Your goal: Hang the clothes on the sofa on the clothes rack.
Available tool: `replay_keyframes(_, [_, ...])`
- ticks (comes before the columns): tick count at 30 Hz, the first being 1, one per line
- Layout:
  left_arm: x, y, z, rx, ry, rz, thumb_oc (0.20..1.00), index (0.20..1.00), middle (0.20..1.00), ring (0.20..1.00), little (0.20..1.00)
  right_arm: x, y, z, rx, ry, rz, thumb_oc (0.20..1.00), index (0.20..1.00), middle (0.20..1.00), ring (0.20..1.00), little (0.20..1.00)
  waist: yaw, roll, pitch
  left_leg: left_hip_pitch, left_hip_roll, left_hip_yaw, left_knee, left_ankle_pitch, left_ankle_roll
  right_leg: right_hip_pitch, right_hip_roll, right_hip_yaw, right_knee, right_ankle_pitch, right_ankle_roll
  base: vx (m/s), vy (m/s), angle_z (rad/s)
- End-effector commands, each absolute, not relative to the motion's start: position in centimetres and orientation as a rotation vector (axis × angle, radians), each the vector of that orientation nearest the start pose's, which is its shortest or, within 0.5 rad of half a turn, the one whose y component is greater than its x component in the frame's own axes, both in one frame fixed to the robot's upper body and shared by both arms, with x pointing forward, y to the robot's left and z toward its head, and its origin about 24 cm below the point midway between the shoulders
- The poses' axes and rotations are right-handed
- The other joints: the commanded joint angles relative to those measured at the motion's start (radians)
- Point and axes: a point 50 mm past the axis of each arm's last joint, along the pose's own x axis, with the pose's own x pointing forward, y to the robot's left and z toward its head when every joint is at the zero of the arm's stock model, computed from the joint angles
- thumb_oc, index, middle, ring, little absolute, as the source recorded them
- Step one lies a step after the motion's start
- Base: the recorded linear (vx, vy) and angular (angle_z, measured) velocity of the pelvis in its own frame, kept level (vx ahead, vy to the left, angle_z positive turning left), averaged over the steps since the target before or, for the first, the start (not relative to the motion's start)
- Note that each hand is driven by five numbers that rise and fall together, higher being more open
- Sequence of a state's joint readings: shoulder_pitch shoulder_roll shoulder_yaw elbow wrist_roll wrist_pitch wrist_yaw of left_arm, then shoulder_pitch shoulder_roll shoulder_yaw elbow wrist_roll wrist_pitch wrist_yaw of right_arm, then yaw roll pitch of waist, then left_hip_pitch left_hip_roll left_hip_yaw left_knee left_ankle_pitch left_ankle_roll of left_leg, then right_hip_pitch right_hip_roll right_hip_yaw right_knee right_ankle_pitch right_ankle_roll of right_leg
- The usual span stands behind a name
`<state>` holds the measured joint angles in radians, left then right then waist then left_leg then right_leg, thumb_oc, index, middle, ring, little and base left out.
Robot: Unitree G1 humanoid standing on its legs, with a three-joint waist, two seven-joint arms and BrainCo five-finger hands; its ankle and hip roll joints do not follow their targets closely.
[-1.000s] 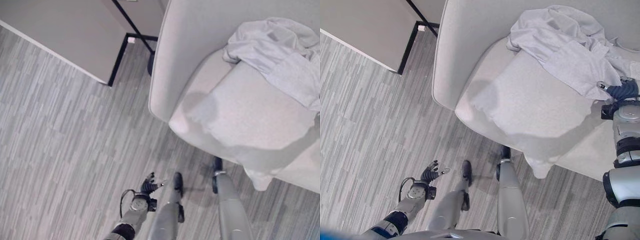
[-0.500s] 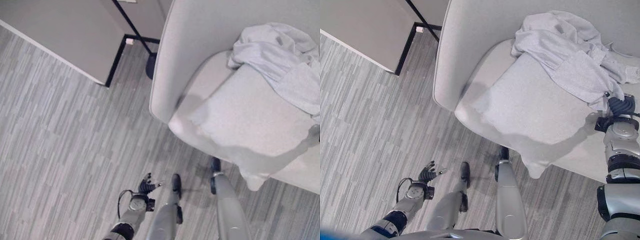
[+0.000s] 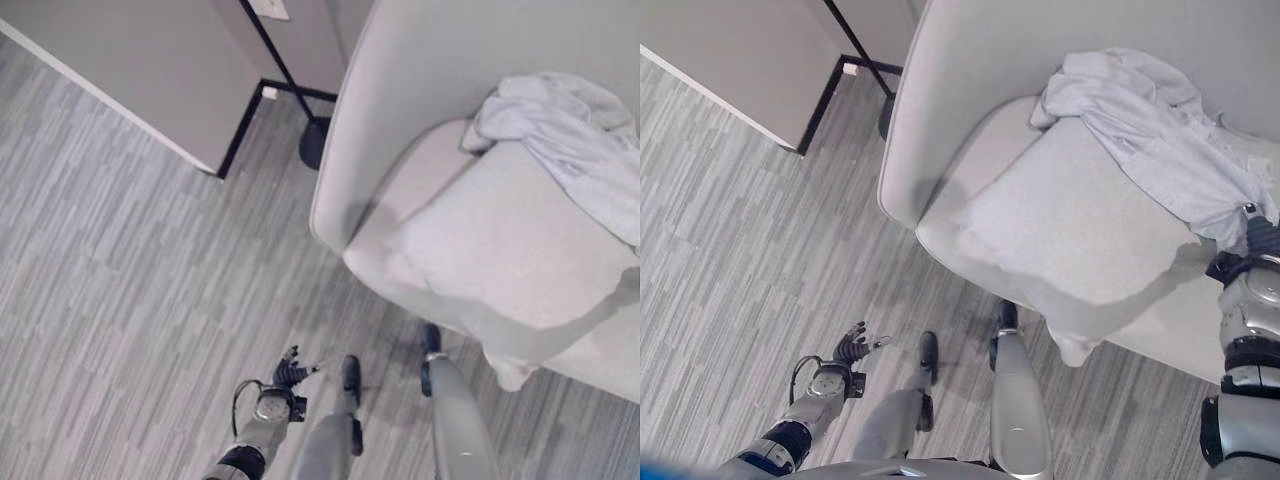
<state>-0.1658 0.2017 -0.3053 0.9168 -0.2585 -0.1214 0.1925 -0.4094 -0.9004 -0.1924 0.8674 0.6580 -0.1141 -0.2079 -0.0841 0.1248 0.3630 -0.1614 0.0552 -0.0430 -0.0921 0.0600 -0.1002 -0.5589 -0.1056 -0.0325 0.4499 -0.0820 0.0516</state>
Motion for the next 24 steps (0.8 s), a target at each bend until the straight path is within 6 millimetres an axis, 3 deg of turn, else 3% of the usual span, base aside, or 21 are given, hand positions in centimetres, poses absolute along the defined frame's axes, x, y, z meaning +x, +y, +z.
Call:
replay_keyframes(1, [22.1,19.5,-9.8,0.245,0.629,0.094,1.000,1.000,1.000,1.000,1.000,25.9,-43.6,15.1,-0.049,-0.138,-0.860,0.200,0.200,0.200,0.200,0.200,-0.030,-0.041,-0.018,0.083,-0.028,0.034,0.005,-0.086,-0.008,0.026,-0.017,0.103,-0.152,0.116,0.073,-0.01,0.038,0.02])
replay_keyframes(13, [21.7,19.9,-10.3,0.196,0.679,0.145,1.000,1.000,1.000,1.000,1.000,27.2,-42.4,17.5,0.215,-0.337,-0.834,0.200,0.200,0.200,0.200,0.200,-0.022,-0.061,-0.063,0.130,-0.034,0.037,0.005,-0.113,0.003,0.082,-0.028,0.115,-0.185,0.131,0.088,0.00,0.039,0.03])
replay_keyframes(15, [21.7,19.5,-10.4,0.181,0.682,0.143,1.000,1.000,1.000,1.000,1.000,28.0,-41.7,19.3,0.259,-0.425,-0.803,0.200,0.200,0.200,0.200,0.200,-0.016,-0.072,-0.079,0.146,-0.033,0.037,0.005,-0.122,0.007,0.099,-0.028,0.117,-0.188,0.130,0.091,0.01,0.035,0.00])
replay_keyframes(16, [21.7,19.5,-10.4,0.180,0.682,0.143,1.000,1.000,1.000,1.000,1.000,28.0,-41.6,19.3,0.259,-0.425,-0.803,0.200,0.200,0.200,0.200,0.200,-0.016,-0.072,-0.078,0.147,-0.032,0.037,0.005,-0.122,0.007,0.100,-0.027,0.118,-0.188,0.130,0.091,0.04,0.047,-0.02])
replay_keyframes(17, [21.9,19.0,-10.2,0.175,0.667,0.122,1.000,1.000,1.000,1.000,1.000,28.4,-41.0,21.0,0.280,-0.496,-0.770,0.200,0.200,0.200,0.200,0.200,-0.014,-0.078,-0.090,0.167,-0.028,0.036,0.005,-0.134,0.009,0.119,-0.025,0.119,-0.186,0.121,0.092,0.00,0.000,0.00])
replay_keyframes(18, [22.0,19.0,-10.2,0.175,0.666,0.123,1.000,1.000,1.000,1.000,1.000,28.5,-41.0,21.0,0.281,-0.497,-0.769,0.200,0.200,0.200,0.200,0.200,-0.014,-0.080,-0.089,0.164,-0.029,0.036,0.005,-0.130,0.009,0.118,-0.026,0.120,-0.191,0.128,0.092,0.03,0.048,-0.01])
replay_keyframes(19, [22.1,18.6,-10.1,0.171,0.657,0.108,1.000,1.000,1.000,1.000,1.000,28.8,-40.3,23.0,0.284,-0.567,-0.729,0.200,0.200,0.200,0.200,0.200,-0.012,-0.090,-0.102,0.176,-0.027,0.036,0.005,-0.135,0.011,0.133,-0.025,0.120,-0.197,0.130,0.093,0.00,0.000,0.00])
replay_keyframes(20, [22.1,18.6,-10.1,0.170,0.657,0.109,1.000,1.000,1.000,1.000,1.000,28.8,-40.3,23.0,0.284,-0.567,-0.729,0.200,0.200,0.200,0.200,0.200,-0.012,-0.089,-0.101,0.177,-0.027,0.037,0.005,-0.135,0.012,0.134,-0.025,0.120,-0.198,0.131,0.094,0.01,0.052,0.02])
replay_keyframes(21, [22.3,18.4,-9.9,0.168,0.648,0.099,1.000,1.000,1.000,1.000,1.000,29.0,-40.0,24.3,0.273,-0.607,-0.704,0.200,0.200,0.200,0.200,0.200,-0.012,-0.096,-0.107,0.187,-0.025,0.038,0.005,-0.139,0.013,0.147,-0.024,0.120,-0.202,0.131,0.095,0.00,0.000,0.00])
replay_keyframes(24, [22.3,18.4,-9.9,0.168,0.648,0.099,1.000,1.000,1.000,1.000,1.000,29.0,-40.0,24.3,0.273,-0.608,-0.704,0.200,0.200,0.200,0.200,0.200,-0.012,-0.096,-0.107,0.187,-0.025,0.038,0.005,-0.139,0.013,0.147,-0.024,0.120,-0.203,0.132,0.095,0.01,0.025,0.00])
